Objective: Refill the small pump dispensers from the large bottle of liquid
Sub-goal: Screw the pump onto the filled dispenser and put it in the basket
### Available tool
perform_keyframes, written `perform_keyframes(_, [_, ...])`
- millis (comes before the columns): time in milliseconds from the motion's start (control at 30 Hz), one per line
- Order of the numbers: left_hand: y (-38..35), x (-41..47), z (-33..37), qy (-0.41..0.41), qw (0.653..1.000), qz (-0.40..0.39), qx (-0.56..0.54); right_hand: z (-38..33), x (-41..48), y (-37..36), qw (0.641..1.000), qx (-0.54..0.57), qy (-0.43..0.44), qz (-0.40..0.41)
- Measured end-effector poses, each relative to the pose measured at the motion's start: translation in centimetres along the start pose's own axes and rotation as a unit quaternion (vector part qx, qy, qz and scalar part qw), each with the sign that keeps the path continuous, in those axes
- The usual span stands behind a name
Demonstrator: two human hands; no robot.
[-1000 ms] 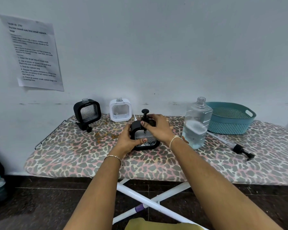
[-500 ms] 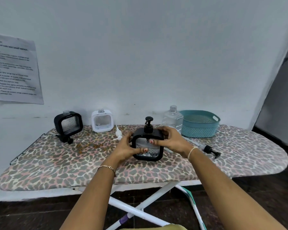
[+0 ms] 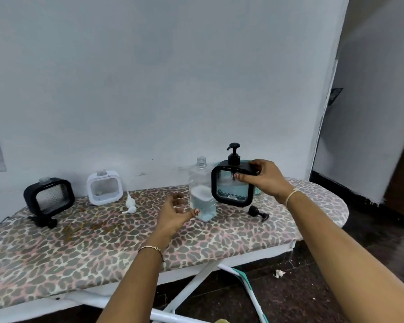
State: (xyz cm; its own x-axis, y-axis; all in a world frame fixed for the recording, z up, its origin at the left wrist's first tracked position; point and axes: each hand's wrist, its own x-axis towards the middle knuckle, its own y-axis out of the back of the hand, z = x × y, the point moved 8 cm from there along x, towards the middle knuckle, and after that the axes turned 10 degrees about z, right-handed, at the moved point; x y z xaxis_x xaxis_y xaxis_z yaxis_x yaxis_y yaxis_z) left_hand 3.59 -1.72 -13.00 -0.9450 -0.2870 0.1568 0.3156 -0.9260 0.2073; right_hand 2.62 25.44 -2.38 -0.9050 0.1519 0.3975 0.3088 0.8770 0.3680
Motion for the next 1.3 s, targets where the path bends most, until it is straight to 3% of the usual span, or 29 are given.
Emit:
perform_keyframes(333, [-4.3,3.6,-1.7,0.008,0.995,0.015,0.101,1.1,7.8,1.8,0.989,-0.096,-0.011,0.112])
perform_keyframes(533, [-6.3,5.5,-1.7,-0.014,0.998,-0.021,0.065,3.4,11.6,-0.8,0.980,-0.116,-0.065,0.151])
perform_keyframes(767, [-7.2,6.4,-2.0,-0.024,0.995,-0.095,0.012,6.7,14.6,-3.8,0.970,-0.169,-0.108,0.138])
perform_keyframes(1300, [-7.1,7.1,-1.6,-0.064,0.992,-0.110,0.025,11.3,15.1,-10.4,0.949,-0.281,-0.137,0.031])
